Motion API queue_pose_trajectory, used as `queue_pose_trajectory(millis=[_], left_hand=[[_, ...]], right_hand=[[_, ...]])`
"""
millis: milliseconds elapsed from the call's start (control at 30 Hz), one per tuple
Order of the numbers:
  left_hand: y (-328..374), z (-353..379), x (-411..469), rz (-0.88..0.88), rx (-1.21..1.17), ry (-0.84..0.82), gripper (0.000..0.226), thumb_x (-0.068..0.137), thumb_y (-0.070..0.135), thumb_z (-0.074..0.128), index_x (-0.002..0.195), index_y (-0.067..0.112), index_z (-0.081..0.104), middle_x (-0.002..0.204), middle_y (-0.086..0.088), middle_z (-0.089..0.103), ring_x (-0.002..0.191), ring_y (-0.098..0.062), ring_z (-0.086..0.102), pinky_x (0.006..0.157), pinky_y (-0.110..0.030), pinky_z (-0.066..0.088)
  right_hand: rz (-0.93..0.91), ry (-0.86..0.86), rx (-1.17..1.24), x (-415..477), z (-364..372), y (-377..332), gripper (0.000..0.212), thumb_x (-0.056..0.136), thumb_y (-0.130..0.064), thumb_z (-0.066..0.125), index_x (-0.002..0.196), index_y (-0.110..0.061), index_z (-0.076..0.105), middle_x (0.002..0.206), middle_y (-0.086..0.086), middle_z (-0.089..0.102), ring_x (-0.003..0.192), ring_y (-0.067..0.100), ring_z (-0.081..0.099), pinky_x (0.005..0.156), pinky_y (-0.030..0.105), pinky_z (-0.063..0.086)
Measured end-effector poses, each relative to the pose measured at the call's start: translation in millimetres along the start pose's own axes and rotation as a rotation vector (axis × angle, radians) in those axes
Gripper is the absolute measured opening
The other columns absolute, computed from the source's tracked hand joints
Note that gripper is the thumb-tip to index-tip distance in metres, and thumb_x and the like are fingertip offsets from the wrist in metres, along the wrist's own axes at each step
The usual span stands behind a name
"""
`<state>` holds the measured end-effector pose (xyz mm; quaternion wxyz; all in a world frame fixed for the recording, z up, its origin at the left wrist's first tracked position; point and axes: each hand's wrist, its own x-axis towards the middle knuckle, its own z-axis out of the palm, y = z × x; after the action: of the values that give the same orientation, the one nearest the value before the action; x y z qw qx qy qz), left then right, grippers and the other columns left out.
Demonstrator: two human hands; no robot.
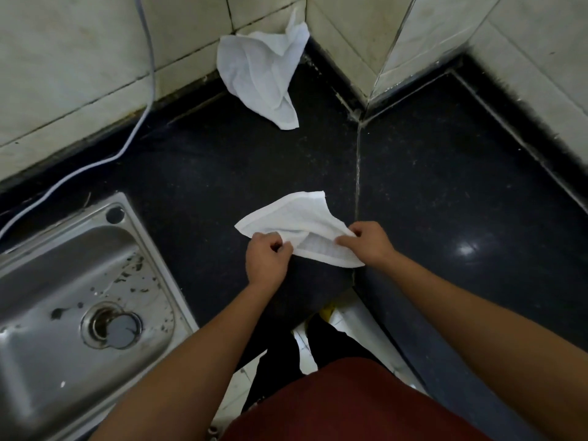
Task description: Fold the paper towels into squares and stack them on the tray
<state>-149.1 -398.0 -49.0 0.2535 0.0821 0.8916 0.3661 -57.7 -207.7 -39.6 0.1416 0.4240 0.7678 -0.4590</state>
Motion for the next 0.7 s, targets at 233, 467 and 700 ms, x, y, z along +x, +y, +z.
queue_pose_trajectory(millis=[233, 467, 700], left_hand=[[-7.8, -25.1, 7.3, -0.232, -0.264, -0.087, 0.018, 0.088, 0.013, 0.056, 0.074, 0.003, 0.053, 0.069, -0.005, 0.057, 0.059, -0.024, 0.057, 0.058, -0.041, 0.052], [-32.1, -34.0, -11.8, -0.393, -0.017, -0.236, 0.017, 0.087, 0.022, 0.065, 0.096, 0.011, 0.054, 0.076, -0.011, 0.069, 0.058, -0.023, 0.066, 0.054, -0.032, 0.053], [-22.1, -46.6, 21.9, 0.281, 0.556, -0.055, 0.028, 0.090, 0.023, 0.057, 0.116, 0.014, 0.061, 0.121, -0.006, 0.051, 0.110, -0.023, 0.049, 0.082, -0.037, 0.048]], right_hand=[[0.051, 0.090, 0.246, 1.1, -13.6, 7.7, 0.012, 0.083, -0.017, 0.072, 0.084, -0.012, 0.062, 0.082, 0.001, 0.061, 0.073, 0.014, 0.057, 0.059, 0.025, 0.044], [-0.011, 0.034, -0.469, -7.6, -7.9, 19.5, 0.029, 0.084, -0.046, 0.065, 0.103, -0.025, 0.058, 0.097, -0.005, 0.063, 0.086, 0.016, 0.062, 0.073, 0.035, 0.053], [-0.128, 0.228, -0.407, 43.6, -9.0, -34.0, 0.040, 0.090, -0.042, 0.060, 0.124, -0.022, 0.055, 0.116, 0.004, 0.063, 0.102, 0.025, 0.062, 0.076, 0.034, 0.047]])
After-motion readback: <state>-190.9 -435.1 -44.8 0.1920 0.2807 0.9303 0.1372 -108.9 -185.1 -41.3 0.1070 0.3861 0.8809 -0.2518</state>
